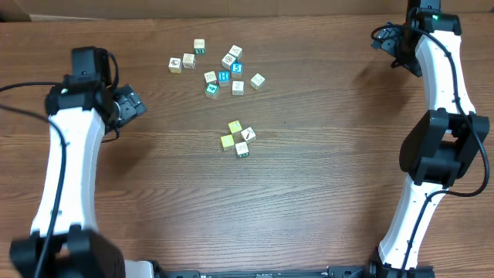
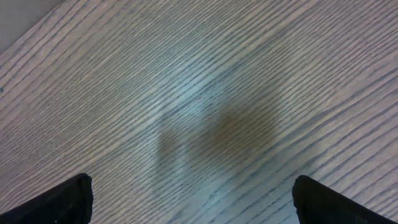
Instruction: Form a circle
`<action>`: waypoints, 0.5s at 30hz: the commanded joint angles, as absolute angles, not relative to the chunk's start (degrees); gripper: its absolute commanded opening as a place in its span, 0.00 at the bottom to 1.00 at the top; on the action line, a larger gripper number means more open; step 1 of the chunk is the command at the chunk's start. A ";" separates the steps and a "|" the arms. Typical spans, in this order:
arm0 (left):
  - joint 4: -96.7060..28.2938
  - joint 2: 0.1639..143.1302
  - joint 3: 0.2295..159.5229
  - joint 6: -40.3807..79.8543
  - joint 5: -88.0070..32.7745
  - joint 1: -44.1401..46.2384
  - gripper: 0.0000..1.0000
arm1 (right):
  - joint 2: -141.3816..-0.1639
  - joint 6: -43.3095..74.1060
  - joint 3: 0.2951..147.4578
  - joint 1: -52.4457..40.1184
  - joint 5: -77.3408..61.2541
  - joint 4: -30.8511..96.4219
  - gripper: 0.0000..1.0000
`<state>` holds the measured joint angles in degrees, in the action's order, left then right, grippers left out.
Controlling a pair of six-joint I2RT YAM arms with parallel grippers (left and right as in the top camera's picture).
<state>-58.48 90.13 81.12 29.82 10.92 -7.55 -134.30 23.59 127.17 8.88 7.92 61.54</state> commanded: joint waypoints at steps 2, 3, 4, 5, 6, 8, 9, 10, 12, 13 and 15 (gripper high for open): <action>-58.41 83.55 81.23 29.58 10.68 -7.46 1.00 | -132.88 23.59 127.90 8.75 8.34 61.41 1.00; -58.41 82.32 81.23 29.58 10.66 -7.46 1.00 | -132.88 23.59 127.90 8.75 8.34 61.41 1.00; -58.41 81.34 81.23 29.58 10.68 -7.46 0.99 | -132.88 23.59 127.90 8.75 8.34 61.41 1.00; -58.41 80.29 81.23 29.58 10.68 -7.46 1.00 | -132.88 23.59 127.90 8.75 8.34 61.41 1.00; -58.41 79.33 81.21 29.58 10.68 -7.46 0.99 | -132.88 23.59 127.90 8.75 8.34 61.41 1.00; -58.43 77.71 81.01 29.58 10.68 -7.46 0.99 | -132.88 23.59 127.90 8.75 8.34 61.41 1.00; -58.43 77.03 80.90 29.58 10.68 -7.46 1.00 | -132.88 23.59 127.90 8.75 8.34 61.41 1.00; -58.46 76.27 80.68 29.56 10.92 -7.49 1.00 | -132.88 23.59 127.90 8.75 8.34 61.41 1.00; -58.41 75.13 80.27 29.56 14.04 -7.49 0.99 | -132.88 23.59 127.90 8.75 8.34 61.41 1.00; -58.43 74.72 79.99 29.56 15.84 -7.49 1.00 | -132.88 23.59 127.90 8.75 8.34 61.41 1.00; -58.41 73.95 78.94 29.58 17.02 -7.49 1.00 | -132.88 23.59 127.90 8.75 8.34 61.41 1.00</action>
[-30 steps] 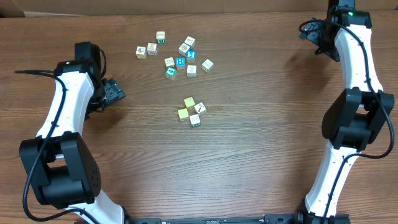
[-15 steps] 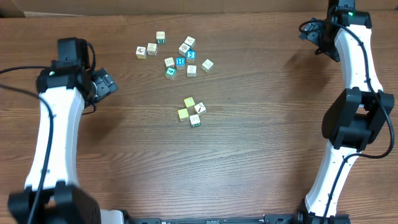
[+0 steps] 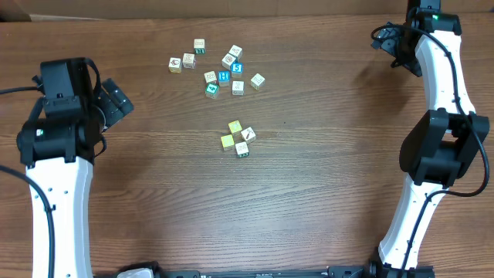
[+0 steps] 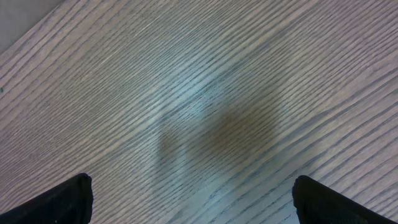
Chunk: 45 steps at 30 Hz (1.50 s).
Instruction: Form a circle
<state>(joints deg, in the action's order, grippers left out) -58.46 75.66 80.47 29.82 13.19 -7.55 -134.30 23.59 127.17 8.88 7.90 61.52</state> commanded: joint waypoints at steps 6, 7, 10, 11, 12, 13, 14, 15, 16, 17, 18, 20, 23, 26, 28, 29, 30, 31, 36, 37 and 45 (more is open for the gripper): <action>-58.46 72.18 72.29 29.50 17.17 -7.49 1.00 | -132.88 23.59 127.90 8.75 8.34 61.41 1.00; -58.43 71.81 70.46 29.30 17.32 -7.49 1.00 | -132.88 23.59 127.90 8.75 8.34 61.41 1.00; -56.77 70.41 64.71 31.64 17.61 -7.49 0.79 | -132.88 23.59 127.90 8.75 8.34 61.41 1.00; -54.96 69.91 62.83 34.24 17.82 -7.49 0.62 | -132.88 23.59 127.90 8.75 8.34 61.41 1.00; -51.83 69.25 60.58 36.60 17.67 -7.49 0.48 | -132.88 23.59 127.90 8.75 8.34 61.41 1.00; -48.53 68.69 58.63 37.67 16.60 -7.49 0.90 | -132.88 23.59 127.90 8.75 8.34 61.41 1.00; -43.81 68.03 56.31 38.20 14.52 -7.49 0.99 | -132.88 23.59 127.90 8.75 8.34 61.41 1.00; -38.37 67.35 53.98 38.17 11.62 -7.49 0.99 | -132.88 23.59 127.90 8.75 8.34 61.41 1.00; -33.30 66.74 51.92 38.17 9.15 -7.46 1.00 | -132.88 23.59 127.90 8.75 8.34 61.41 1.00; -27.33 66.15 49.63 38.17 6.57 -7.44 1.00 | -132.88 23.59 127.90 8.75 8.34 61.41 1.00; -21.08 65.58 47.33 38.17 4.19 -7.33 1.00 | -132.88 23.59 127.90 8.75 8.34 61.41 1.00; -10.96 64.53 43.35 38.17 1.43 -6.74 0.99 | -132.88 23.59 127.90 8.75 8.34 61.41 1.00; 0.27 62.92 38.46 37.28 1.19 -5.50 0.99 | -132.88 23.59 127.90 8.75 8.34 61.41 1.00; 9.08 60.88 33.71 33.45 1.45 -4.54 1.00 | -132.88 23.59 127.90 8.75 8.34 61.41 1.00; 12.58 59.66 31.14 31.05 1.43 -4.43 1.00 | -132.88 23.59 127.90 8.75 8.34 61.41 1.00; 14.06 58.89 29.63 30.39 1.45 -4.43 1.00 | -132.88 23.59 127.90 8.75 8.34 61.41 1.00; 15.49 58.06 28.08 30.17 1.45 -4.45 1.00 | -132.88 23.59 127.90 8.75 8.34 61.41 1.00; 17.28 57.12 26.35 30.26 1.43 -4.47 1.00 | -132.88 23.59 127.90 8.75 8.34 61.41 1.00; 23.90 52.10 17.41 31.18 1.48 -4.47 0.99 | -132.88 23.59 127.90 8.75 8.34 61.41 1.00; 25.02 50.89 15.18 31.90 1.65 -4.47 0.99 | -132.88 23.59 127.90 8.75 8.34 61.41 1.00; 35.16 43.42 1.74 33.65 5.34 -4.47 0.99 | -132.88 23.59 127.90 8.75 8.34 61.41 1.00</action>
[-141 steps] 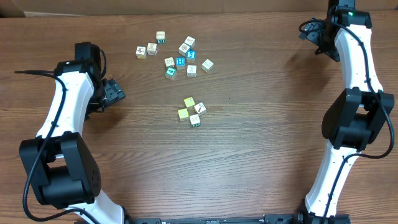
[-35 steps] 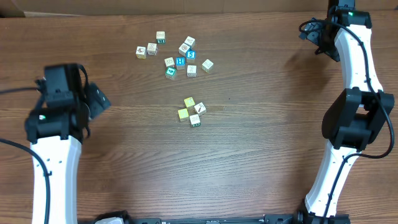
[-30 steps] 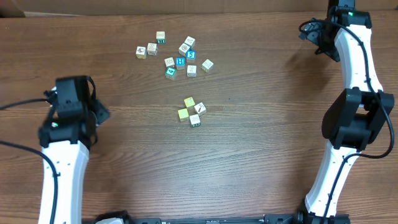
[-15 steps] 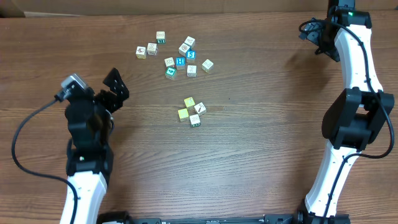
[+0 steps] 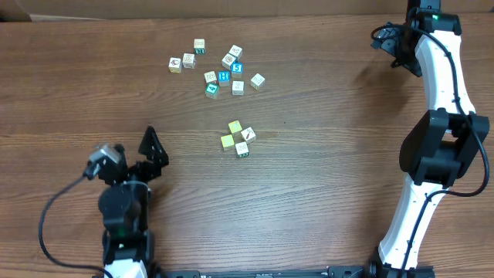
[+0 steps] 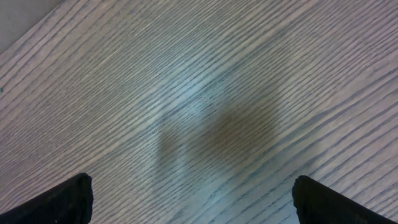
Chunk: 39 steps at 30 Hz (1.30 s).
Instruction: Form a circle
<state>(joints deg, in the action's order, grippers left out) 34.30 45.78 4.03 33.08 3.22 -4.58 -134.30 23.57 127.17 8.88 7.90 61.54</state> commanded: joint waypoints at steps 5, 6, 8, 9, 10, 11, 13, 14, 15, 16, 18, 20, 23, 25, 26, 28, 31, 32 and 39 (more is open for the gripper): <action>32.29 38.85 0.32 33.50 6.46 -4.47 0.99 | -132.88 23.62 127.90 8.75 8.34 61.41 1.00; 31.27 38.04 0.32 33.43 6.44 -4.47 1.00 | -132.88 23.59 127.90 8.75 8.34 61.41 1.00; 28.32 36.03 0.32 33.43 6.42 -4.47 1.00 | -132.88 23.59 127.90 8.75 8.34 61.41 1.00; 26.04 34.46 0.32 33.43 6.44 -4.47 1.00 | -132.88 23.59 127.90 8.75 8.34 61.41 1.00; 24.38 33.32 0.32 33.41 6.52 -4.47 1.00 | -132.88 23.59 127.90 8.75 8.34 61.41 1.00; 22.33 31.88 0.32 33.39 6.61 -4.47 0.99 | -132.88 23.62 127.90 8.75 8.34 61.41 1.00; 18.31 28.88 0.32 33.39 7.09 -4.47 1.00 | -132.88 23.59 127.90 8.75 8.34 61.41 1.00; 16.36 27.40 0.32 33.34 7.11 -4.47 1.00 | -132.88 23.59 127.90 8.75 8.34 61.41 1.00; 14.09 25.58 0.32 33.39 7.51 -4.47 1.00 | -132.88 23.59 127.90 8.75 8.34 61.41 1.00; 11.88 23.77 0.32 33.36 7.62 -4.47 1.00 | -132.88 23.59 127.90 8.75 8.34 61.41 1.00; 8.47 20.67 0.32 33.32 8.12 -4.47 0.99 | -132.88 23.59 127.90 8.75 8.34 61.41 1.00; 5.72 17.58 0.30 33.19 8.58 -4.47 0.99 | -132.88 23.59 127.90 8.75 8.34 61.41 1.00; 3.40 14.31 0.32 33.08 9.13 -4.47 1.00 | -132.88 23.59 127.90 8.75 8.34 61.41 1.00; 2.07 12.53 0.32 32.18 9.15 -4.47 1.00 | -132.88 23.59 127.90 8.75 8.34 61.41 1.00; 1.15 11.64 0.30 31.88 9.15 -4.47 0.99 | -132.88 23.59 127.90 8.75 8.34 61.41 1.00; -0.89 10.09 0.30 31.86 9.17 -4.47 0.99 | -132.88 23.59 127.90 8.75 8.34 61.41 1.00; -3.75 7.92 0.32 31.75 9.17 -4.47 1.00 | -132.88 23.59 127.90 8.75 8.34 61.41 1.00; -3.64 7.33 0.30 30.76 8.97 -4.47 1.00 | -132.88 23.59 127.90 8.75 8.34 61.41 1.00; -3.68 0.58 0.32 26.02 8.80 -4.43 1.00 | -132.88 23.59 127.90 8.75 8.34 61.41 1.00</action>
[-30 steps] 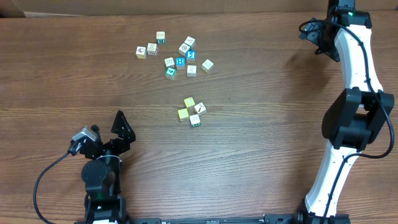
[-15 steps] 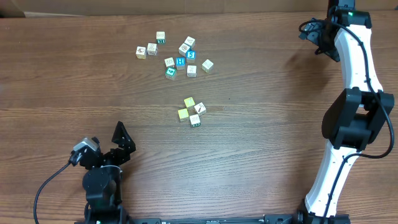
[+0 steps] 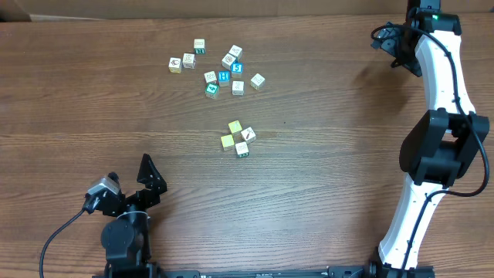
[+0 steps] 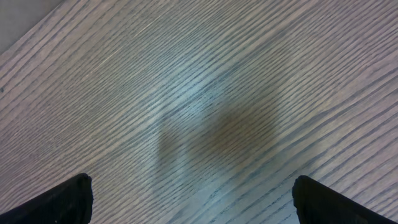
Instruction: Form a circle
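Several small lettered wooden blocks (image 3: pixel 222 67) lie scattered at the back centre of the table. A tighter clump of a few yellow and white blocks (image 3: pixel 238 137) lies nearer the middle. My left gripper (image 3: pixel 151 177) sits folded back at the front left, open and empty, far from every block. At the back right corner is my right gripper (image 3: pixel 386 44). In the right wrist view this right gripper (image 4: pixel 193 183) is open, its fingertips (image 4: pixel 71 196) wide apart over bare wood with nothing between them.
The wooden table (image 3: pixel 324 154) carries nothing but the blocks. The right arm's white links (image 3: pixel 440 85) run along the right side. A cable (image 3: pixel 58 232) trails from the folded left arm at the front left.
The left arm has folded a little further, and its gripper now lies slightly nearer the front edge. The blocks and the right arm have not moved.
The left arm stood stretched up the left side, its gripper left of the scattered blocks. Then it was a little further left. Later it was folded down at the front left, and now lower still. No block has moved; the right gripper stayed open.
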`<action>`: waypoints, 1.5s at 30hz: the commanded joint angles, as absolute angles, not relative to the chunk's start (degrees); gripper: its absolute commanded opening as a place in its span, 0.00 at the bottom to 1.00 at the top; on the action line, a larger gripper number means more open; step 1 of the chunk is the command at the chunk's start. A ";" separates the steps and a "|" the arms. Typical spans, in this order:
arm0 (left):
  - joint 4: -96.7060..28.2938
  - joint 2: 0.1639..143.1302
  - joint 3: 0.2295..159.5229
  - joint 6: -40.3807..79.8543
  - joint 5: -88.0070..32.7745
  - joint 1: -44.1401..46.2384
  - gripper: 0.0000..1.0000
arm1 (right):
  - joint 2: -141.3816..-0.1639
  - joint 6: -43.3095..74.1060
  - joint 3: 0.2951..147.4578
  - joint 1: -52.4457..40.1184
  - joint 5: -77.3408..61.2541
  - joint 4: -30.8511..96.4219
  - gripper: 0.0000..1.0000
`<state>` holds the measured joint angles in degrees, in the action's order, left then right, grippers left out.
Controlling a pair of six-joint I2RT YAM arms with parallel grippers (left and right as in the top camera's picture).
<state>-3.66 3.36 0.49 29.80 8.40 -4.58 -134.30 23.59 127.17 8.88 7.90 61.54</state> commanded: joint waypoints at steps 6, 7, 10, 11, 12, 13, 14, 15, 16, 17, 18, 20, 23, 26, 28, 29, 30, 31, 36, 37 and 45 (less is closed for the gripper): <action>-3.88 0.19 0.32 22.61 7.05 -4.34 1.00 | -132.88 23.59 127.90 8.75 8.34 61.41 1.00; -3.92 0.19 0.32 21.85 6.68 -4.34 0.99 | -132.88 23.59 127.90 8.75 8.34 61.41 1.00; -4.03 0.19 0.32 19.97 6.26 -4.34 1.00 | -132.88 23.59 127.90 8.75 8.34 61.41 1.00; -4.03 0.19 0.32 19.55 6.15 -4.34 1.00 | -132.88 23.59 127.90 8.75 8.34 61.41 1.00; -4.03 0.19 0.32 19.22 6.15 -4.34 1.00 | -132.88 23.59 127.90 8.75 8.34 61.41 1.00; -4.05 0.19 0.32 19.22 6.15 -4.36 1.00 | -132.88 23.59 127.90 8.75 8.34 61.41 1.00; -4.03 0.19 0.32 19.22 6.15 -4.36 1.00 | -132.88 23.59 127.90 8.75 8.34 61.41 1.00; -4.05 0.19 0.32 19.22 6.07 -4.34 0.99 | -132.88 23.59 127.90 8.75 8.34 61.41 1.00; -4.05 0.19 0.32 19.22 6.07 -4.34 1.00 | -132.88 23.59 127.90 8.75 8.34 61.41 1.00; -4.05 0.21 0.32 19.11 6.11 -4.36 0.99 | -132.88 23.59 127.90 8.75 8.34 61.41 1.00; -4.05 0.21 0.32 18.55 6.11 -4.36 0.99 | -132.88 23.59 127.90 8.75 8.34 61.41 1.00; -4.05 0.27 0.32 17.12 6.11 -4.36 1.00 | -132.88 23.59 127.90 8.75 8.34 61.41 1.00; -4.03 0.62 0.32 16.67 6.20 -4.36 0.99 | -132.88 23.59 127.90 8.75 8.34 61.41 1.00; -3.99 0.78 0.32 16.69 6.22 -4.36 0.99 | -132.88 23.59 127.90 8.75 8.34 61.41 1.00; -3.99 0.78 0.32 16.69 6.20 -4.36 0.99 | -132.88 23.59 127.90 8.75 8.34 61.41 1.00; -3.99 0.78 0.32 16.69 6.20 -4.36 0.99 | -132.88 23.59 127.90 8.75 8.34 61.41 1.00; -3.99 0.49 0.32 16.69 6.20 -4.34 1.00 | -132.88 23.59 127.90 8.75 8.34 61.41 1.00; -3.97 0.19 0.32 16.71 6.15 -4.29 1.00 | -132.88 23.59 127.90 8.75 8.34 61.41 1.00; -3.88 0.19 0.32 16.69 6.15 -4.25 0.99 | -132.88 23.59 127.90 8.75 8.34 61.41 1.00; -3.88 0.21 0.32 16.69 6.17 -4.25 1.00 | -132.88 23.59 127.90 8.75 8.34 61.41 1.00; -3.88 0.21 0.32 16.69 6.15 -4.25 0.99 | -132.88 23.59 127.90 8.75 8.34 61.41 1.00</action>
